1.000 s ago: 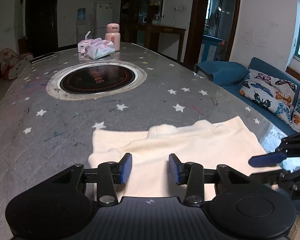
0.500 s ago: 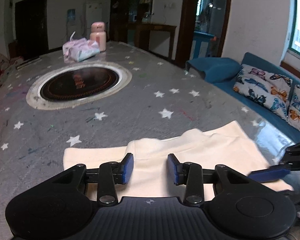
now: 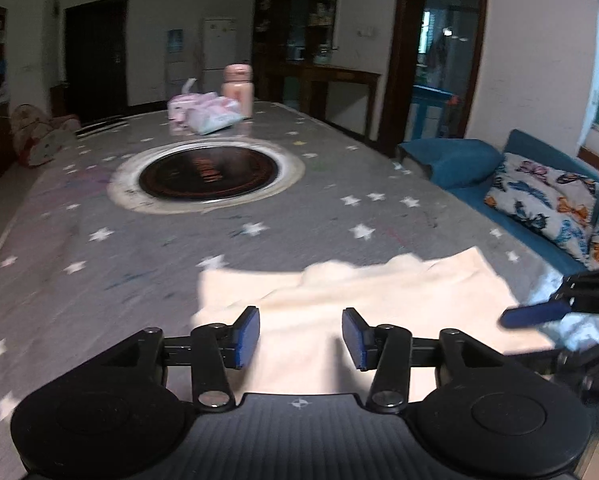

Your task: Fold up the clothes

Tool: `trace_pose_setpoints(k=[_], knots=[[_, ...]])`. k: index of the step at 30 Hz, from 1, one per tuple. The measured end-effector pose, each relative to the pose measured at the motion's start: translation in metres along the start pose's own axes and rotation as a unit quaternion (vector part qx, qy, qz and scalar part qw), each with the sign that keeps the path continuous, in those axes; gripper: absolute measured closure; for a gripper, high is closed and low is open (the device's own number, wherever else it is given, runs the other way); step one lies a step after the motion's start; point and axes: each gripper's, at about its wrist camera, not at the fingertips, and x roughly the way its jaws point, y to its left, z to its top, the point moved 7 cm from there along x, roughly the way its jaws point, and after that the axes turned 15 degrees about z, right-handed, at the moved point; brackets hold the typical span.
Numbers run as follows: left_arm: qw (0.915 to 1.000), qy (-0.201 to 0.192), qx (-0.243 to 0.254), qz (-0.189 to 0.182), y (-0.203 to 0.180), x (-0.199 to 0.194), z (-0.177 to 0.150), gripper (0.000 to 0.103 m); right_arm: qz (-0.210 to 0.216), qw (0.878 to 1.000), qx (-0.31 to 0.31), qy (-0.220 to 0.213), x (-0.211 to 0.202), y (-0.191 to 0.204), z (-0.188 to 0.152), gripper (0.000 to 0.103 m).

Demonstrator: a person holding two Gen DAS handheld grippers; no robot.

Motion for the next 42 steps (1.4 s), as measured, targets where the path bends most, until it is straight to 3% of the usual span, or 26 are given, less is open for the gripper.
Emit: trace_pose_setpoints(k=[8, 16, 21, 25, 31, 33, 42], knots=[[0.9985, 0.026, -0.031, 0.037, 0.025, -0.010, -0.017, 0.038, -0.008, 1.000, 0.003, -0.001, 0.001, 0.003, 0.007, 0.049], [0.9966, 0.036, -0.048, 0.056, 0.035, -0.014, -0.019, 0.011, 0.009, 1.000, -0.023, 0.010, 0.013, 0.022, 0.016, 0.043], [0.9955, 0.041, -0.052, 0.068, 0.039, -0.016, -0.020, 0.005, 0.025, 0.999, -0.035, 0.016, 0.024, 0.037, 0.019, 0.040], [0.9949, 0.043, -0.053, 0.075, 0.041, -0.017, -0.021, 0.000, 0.033, 0.998, -0.051, 0.021, 0.033, 0.049, 0.020, 0.026], [0.9938, 0.050, -0.058, 0.081, 0.046, -0.014, -0.024, 0.000, 0.052, 0.996, -0.066, 0.030, 0.048, 0.064, 0.022, 0.024], [0.9934, 0.052, -0.058, 0.084, 0.048, -0.014, -0.025, 0.000, 0.053, 0.996, -0.069, 0.032, 0.051, 0.067, 0.023, 0.014], [0.9923, 0.053, -0.054, 0.098, 0.052, -0.013, -0.027, 0.000, 0.052, 0.995, -0.078, 0.027, 0.063, 0.076, 0.024, 0.000]])
